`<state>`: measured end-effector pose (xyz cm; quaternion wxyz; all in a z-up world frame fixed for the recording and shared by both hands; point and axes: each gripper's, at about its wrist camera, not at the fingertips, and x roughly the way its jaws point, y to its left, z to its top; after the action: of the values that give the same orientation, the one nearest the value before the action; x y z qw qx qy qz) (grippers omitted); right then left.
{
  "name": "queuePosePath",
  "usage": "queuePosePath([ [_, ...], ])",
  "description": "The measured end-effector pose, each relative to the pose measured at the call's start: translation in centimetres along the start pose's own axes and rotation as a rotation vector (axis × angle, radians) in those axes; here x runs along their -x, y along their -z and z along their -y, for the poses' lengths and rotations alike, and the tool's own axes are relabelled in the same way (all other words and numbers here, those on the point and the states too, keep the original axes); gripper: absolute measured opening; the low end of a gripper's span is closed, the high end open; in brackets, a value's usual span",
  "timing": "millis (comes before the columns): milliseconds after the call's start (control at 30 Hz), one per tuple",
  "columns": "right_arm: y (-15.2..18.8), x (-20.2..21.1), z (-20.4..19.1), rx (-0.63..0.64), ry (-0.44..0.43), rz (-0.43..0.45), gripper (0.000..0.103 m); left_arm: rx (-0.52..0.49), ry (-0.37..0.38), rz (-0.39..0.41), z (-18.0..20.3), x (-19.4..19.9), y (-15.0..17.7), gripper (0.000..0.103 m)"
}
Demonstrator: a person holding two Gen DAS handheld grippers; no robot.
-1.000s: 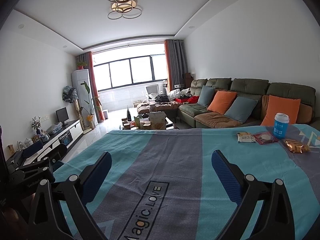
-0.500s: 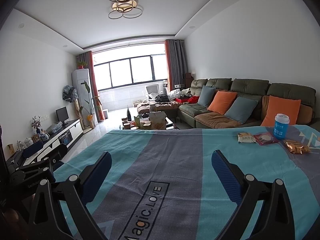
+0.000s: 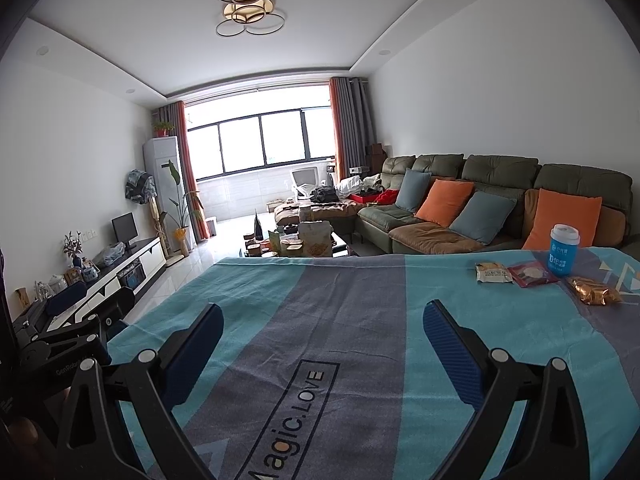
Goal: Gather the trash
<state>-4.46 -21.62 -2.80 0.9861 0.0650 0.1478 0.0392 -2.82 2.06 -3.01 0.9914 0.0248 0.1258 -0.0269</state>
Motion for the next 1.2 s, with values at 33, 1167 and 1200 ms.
queuePosePath([
  [33, 0.03, 0.01, 0.03, 0.001, 0.0, 0.002, 0.096, 0.001, -0.001, 0.001, -0.01, 0.0, -0.01, 0.098],
  [1167, 0.51, 0.19, 0.3, -0.009, 0.009, 0.003, 0.096, 0.003, 0.002, -0.008, -0.19, -0.27, 0.26, 0.098],
  [1200, 0.52, 0.14, 0.35, -0.01, 0.009, 0.003, 0.096, 0.006, 0.004, -0.01, -0.2, -0.35, 0.24, 0.098],
])
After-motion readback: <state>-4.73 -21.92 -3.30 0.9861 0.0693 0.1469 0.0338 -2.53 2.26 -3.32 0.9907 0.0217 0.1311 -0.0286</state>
